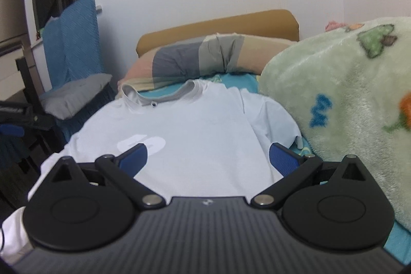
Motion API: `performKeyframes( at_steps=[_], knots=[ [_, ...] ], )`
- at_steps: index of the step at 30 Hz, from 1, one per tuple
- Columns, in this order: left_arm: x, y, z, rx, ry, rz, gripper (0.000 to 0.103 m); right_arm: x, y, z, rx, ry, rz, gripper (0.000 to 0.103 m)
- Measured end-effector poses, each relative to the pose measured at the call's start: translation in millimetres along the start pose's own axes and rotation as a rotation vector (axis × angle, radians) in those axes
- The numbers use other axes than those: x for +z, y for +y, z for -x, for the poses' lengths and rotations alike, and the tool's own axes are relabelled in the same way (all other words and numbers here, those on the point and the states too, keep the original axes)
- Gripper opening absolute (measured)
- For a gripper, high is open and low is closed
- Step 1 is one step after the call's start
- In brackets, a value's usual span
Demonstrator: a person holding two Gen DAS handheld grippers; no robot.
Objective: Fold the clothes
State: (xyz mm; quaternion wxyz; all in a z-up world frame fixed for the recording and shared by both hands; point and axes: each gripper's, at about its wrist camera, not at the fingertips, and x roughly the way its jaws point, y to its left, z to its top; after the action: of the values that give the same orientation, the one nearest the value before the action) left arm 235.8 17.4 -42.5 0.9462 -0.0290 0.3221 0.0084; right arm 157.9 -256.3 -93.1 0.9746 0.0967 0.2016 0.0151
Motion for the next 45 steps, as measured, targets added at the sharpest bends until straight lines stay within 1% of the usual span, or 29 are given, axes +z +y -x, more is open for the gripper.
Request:
performKeyframes(
  at_steps=[3, 8, 12, 18, 20, 24, 28, 31, 37, 42, 45],
  knots=[
    [-9.8, -31.2, 34.1, -0.036, -0.006, 0.008, 0.095, 4.1, -5.5, 13.8, 0.022, -0.022, -0.019, 0.103],
    [-21.1, -75.8, 75.9, -0.045, -0.064, -0.044, 0.096, 8.3, -19.6, 33.0, 0.062, -0.03, -0.08, 0.103],
    [-38.2, -95.1, 85.5, -0.054, -0.082, -0.073, 0.098, 9.4, -27.4, 45.3, 0.055, -0.031, -0.114, 0.103],
    [-70.6, -92.0, 80.9, -0.059, -0.101, -0.107, 0.098, 9.7, -36.4, 52.4, 0.057, -0.032, -0.16, 0.103],
    [-78.2, -90.9, 78.2, -0.048, -0.101, -0.124, 0.098, 9.4, -38.9, 50.0, 0.062, -0.025, -0.179, 0.103],
    [-81.8, -88.3, 72.1, -0.061, -0.092, -0.11, 0.098, 8.5, -43.2, 40.6, 0.086, -0.011, -0.213, 0.103],
    [-82.1, -85.4, 67.8, -0.071, -0.089, -0.088, 0.098, 6.9, -43.5, 35.8, 0.084, -0.008, -0.209, 0.103],
    [-83.2, -82.0, 63.3, -0.067, -0.068, -0.075, 0.098, 5.7, -46.4, 31.8, 0.093, 0.0, -0.228, 0.103],
    [-85.7, -77.1, 55.9, -0.057, -0.033, -0.038, 0.098, 0.5, -67.7, 14.0, 0.149, 0.038, -0.373, 0.103],
    [-89.3, -78.7, 51.8, -0.046, -0.02, -0.034, 0.098, -10.3, -94.7, -3.5, 0.226, 0.066, -0.552, 0.102],
    [-92.1, -80.9, 49.7, -0.036, -0.02, -0.04, 0.098, -18.3, -115.6, -12.9, 0.241, 0.059, -0.658, 0.099]
  ],
)
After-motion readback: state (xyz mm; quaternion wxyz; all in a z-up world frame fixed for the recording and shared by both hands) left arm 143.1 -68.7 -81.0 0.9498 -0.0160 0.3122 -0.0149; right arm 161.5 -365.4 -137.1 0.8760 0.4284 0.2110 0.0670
